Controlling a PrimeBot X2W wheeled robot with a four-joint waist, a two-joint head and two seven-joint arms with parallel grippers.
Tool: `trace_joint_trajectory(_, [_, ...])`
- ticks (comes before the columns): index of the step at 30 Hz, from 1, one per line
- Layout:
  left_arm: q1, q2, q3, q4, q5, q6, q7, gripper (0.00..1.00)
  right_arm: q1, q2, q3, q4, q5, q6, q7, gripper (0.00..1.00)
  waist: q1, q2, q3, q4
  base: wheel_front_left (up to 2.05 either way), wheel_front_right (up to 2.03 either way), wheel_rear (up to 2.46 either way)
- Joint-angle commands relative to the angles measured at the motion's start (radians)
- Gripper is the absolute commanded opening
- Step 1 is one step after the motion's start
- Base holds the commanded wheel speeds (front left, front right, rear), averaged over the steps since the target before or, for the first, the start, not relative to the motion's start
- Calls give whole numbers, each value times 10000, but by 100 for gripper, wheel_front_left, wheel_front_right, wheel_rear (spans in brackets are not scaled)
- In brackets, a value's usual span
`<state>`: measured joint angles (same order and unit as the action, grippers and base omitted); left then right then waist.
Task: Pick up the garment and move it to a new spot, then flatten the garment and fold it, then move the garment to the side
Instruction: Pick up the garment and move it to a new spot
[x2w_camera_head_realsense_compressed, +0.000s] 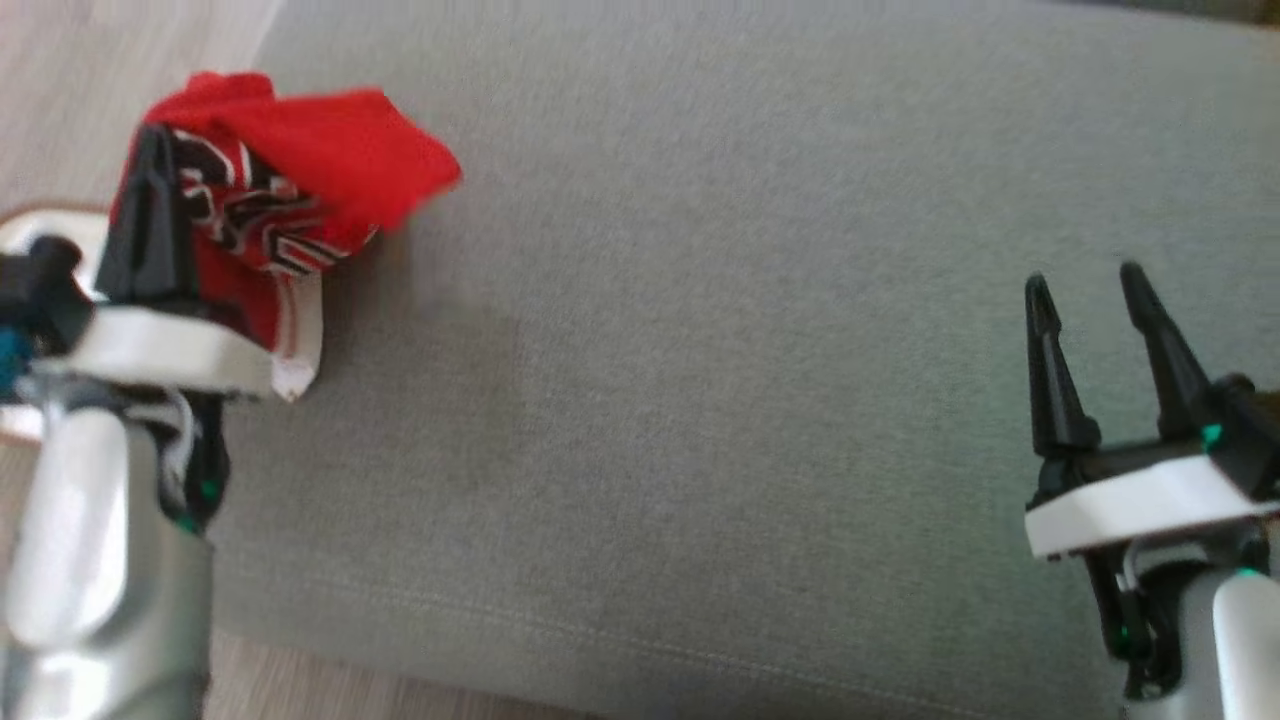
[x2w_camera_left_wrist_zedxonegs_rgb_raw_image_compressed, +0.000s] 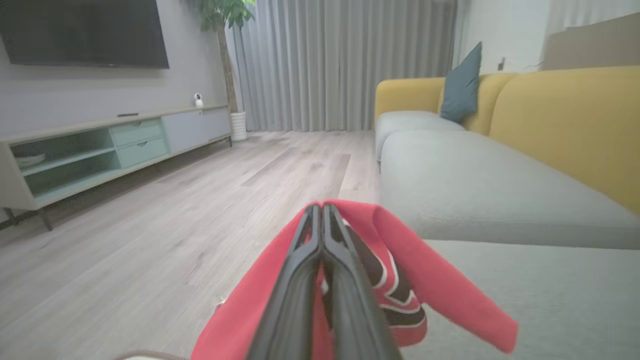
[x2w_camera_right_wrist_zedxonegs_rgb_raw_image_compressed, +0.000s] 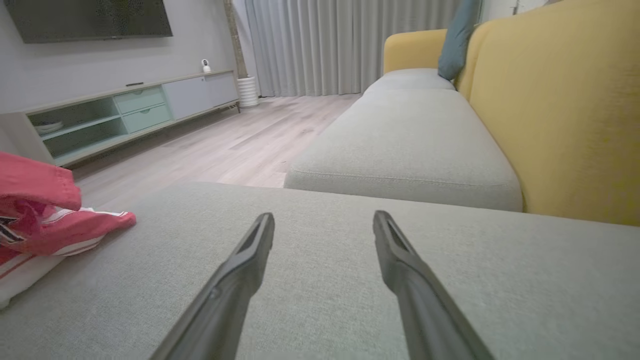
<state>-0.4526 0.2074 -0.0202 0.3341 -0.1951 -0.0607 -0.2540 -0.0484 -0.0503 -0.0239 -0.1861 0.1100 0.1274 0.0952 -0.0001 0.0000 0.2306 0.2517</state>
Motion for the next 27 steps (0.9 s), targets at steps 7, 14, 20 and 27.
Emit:
trace_joint_trajectory(7, [1469, -255, -840, -3357, 163, -129, 710, 0, 448, -1, 20, -272, 547, 33, -308, 100, 1, 0, -705, -842, 0, 0, 0])
trace_joint_trajectory(14, [1135, -736, -2499, -3948, -31, -518, 1323, 0, 230, 0, 234, -267, 763, 33, -510, 100, 1, 0, -344, -2079, 0, 0, 0])
trace_joint_trajectory(20, [-19, -984, -3728, -3701, -30, -641, 1331, 0, 13, 0, 334, -177, 931, 33, -743, 100, 1, 0, 211, -3338, 0, 0, 0])
trace_joint_trajectory(27, [-1437, -1281, -4945, -3007, -295, -685, 1162, 0, -125, 0, 410, 46, 1282, 33, -1196, 100, 1, 0, 1146, -4911, 0, 0, 0])
